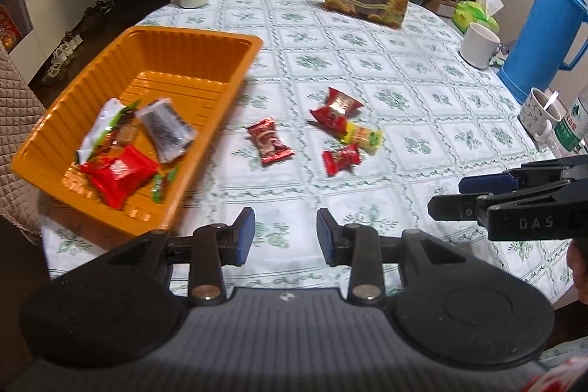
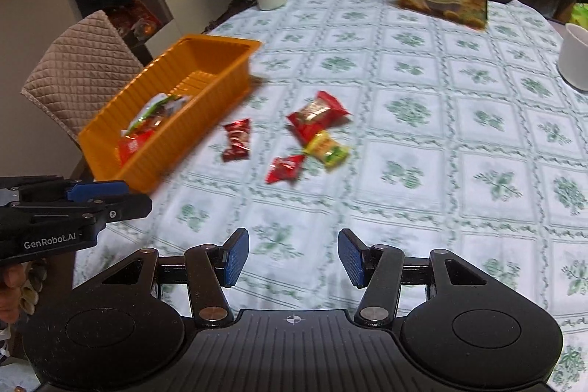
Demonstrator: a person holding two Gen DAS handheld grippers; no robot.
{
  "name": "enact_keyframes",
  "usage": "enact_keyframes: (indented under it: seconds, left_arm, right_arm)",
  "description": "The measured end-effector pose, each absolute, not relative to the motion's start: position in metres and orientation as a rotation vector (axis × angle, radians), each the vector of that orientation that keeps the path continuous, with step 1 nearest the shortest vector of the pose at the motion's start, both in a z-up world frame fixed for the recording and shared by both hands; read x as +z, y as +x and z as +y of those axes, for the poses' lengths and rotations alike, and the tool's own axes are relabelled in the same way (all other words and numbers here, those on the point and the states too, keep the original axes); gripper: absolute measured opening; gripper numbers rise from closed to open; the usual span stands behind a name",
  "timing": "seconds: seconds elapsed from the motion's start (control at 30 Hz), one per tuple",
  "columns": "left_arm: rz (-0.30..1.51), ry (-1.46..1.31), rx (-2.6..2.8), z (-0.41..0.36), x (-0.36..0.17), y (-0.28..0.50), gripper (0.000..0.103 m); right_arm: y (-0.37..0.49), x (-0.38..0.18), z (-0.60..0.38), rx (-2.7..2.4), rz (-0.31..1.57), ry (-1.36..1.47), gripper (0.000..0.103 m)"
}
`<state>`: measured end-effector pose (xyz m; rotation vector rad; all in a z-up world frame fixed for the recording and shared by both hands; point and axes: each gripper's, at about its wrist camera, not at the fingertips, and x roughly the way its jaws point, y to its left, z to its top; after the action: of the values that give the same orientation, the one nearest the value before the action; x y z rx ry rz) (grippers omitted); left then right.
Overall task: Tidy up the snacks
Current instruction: 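Withdraw both grippers from the tray back over the remaining candies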
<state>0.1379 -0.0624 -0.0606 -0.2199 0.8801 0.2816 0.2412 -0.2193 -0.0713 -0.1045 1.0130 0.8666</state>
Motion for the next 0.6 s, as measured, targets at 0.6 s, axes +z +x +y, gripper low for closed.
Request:
enact_keyframes:
  seconds: [0.6]
  left_arm:
    - [0.89,-0.085,0.237,-0.089,-0.1,0.197,0.033]
  right_arm:
    - [0.275,-0.092,-0.252,0.807,1.043,-0.084,0.054]
